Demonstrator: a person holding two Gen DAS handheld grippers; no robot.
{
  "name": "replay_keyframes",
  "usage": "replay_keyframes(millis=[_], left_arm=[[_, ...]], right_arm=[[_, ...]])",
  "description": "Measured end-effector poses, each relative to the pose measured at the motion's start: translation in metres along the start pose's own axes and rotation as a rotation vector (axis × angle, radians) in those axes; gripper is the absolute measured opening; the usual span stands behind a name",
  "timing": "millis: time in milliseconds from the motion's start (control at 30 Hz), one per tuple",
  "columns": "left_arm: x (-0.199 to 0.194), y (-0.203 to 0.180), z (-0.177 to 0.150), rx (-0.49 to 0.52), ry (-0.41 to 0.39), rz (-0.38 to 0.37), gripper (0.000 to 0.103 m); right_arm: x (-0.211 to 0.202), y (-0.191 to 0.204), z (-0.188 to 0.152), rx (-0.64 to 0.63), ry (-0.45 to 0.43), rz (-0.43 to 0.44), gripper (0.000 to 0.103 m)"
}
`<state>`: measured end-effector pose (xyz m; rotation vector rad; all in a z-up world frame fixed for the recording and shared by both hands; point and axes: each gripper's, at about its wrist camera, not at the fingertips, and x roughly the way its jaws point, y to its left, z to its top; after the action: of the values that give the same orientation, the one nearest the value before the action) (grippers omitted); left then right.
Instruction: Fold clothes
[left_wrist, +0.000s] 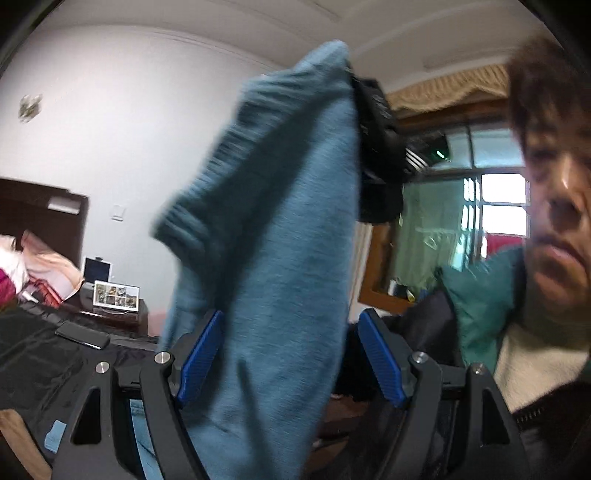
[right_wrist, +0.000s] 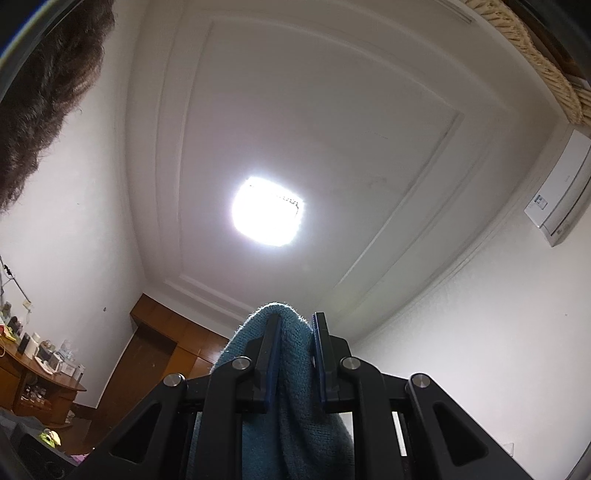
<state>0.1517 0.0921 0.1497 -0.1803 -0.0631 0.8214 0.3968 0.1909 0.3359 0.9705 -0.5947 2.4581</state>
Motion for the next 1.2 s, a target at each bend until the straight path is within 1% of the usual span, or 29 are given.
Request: replay_keyframes(millis=[67,133,267,367,467,500,567,667,733,833,900,933,1000,1067,1100,1200], left_arm=[[0.002,-0.006,-0.004,0.026,0.03,0.022,0.079],[0.007,-0.001,-0.008,0.015,0.055,0.068,0.079],[-0.004,0.013,-0.013,-0.053,0.033,0.102,0.079],[-0.011,0.02,-0.016,-0.077,0.018,0.139,0.079],[-0.019,0.025,-0.025,-0.111,0.021,0.187,0.078],[-0.016,0.032,-0.029,-0.132,0.022,0.205,0.078],[-0.016,0.041,-0.037,-0.171,0.022,0.221,0.078],[-0.01,0.056,-0.049,-0.232,0.048,0.245,0.078],[-0.001,0.065,-0.057,-0.27,0.082,0.231,0.075],[0.014,0.066,-0.067,-0.28,0.144,0.182,0.066],[0.022,0.064,-0.07,-0.275,0.184,0.174,0.049],[0.025,0.063,-0.072,-0.276,0.198,0.172,0.044],[0.03,0.062,-0.076,-0.289,0.211,0.169,0.029],[0.03,0.062,-0.08,-0.314,0.206,0.153,0.021],[0.03,0.062,-0.082,-0.326,0.203,0.146,0.019],[0.037,0.067,-0.082,-0.355,0.197,0.131,0.018]], right_arm=[[-0.002,0.002,0.0,0.014,-0.009,0.005,0.016],[-0.004,0.006,0.0,0.026,-0.021,0.012,0.016],[-0.01,0.013,0.007,0.01,-0.046,0.025,0.016],[-0.013,0.015,0.01,-0.006,-0.053,0.021,0.016],[-0.013,0.011,0.01,0.009,-0.05,0.011,0.016],[-0.011,0.009,0.011,0.017,-0.049,0.008,0.016],[-0.009,0.004,0.013,0.034,-0.047,0.004,0.016],[-0.007,0.0,0.015,0.062,-0.045,0.009,0.016],[-0.008,0.0,0.017,0.069,-0.045,0.013,0.016],[-0.009,0.001,0.018,0.067,-0.047,0.009,0.016],[-0.006,0.0,0.015,0.063,-0.049,0.005,0.016],[-0.008,0.001,0.012,0.061,-0.05,0.0,0.016],[-0.014,0.003,0.003,0.057,-0.05,-0.009,0.016],[-0.014,0.005,0.0,0.061,-0.045,-0.011,0.016],[-0.014,0.006,-0.001,0.064,-0.044,-0.012,0.016],[-0.01,0.007,0.0,0.067,-0.042,-0.012,0.016]])
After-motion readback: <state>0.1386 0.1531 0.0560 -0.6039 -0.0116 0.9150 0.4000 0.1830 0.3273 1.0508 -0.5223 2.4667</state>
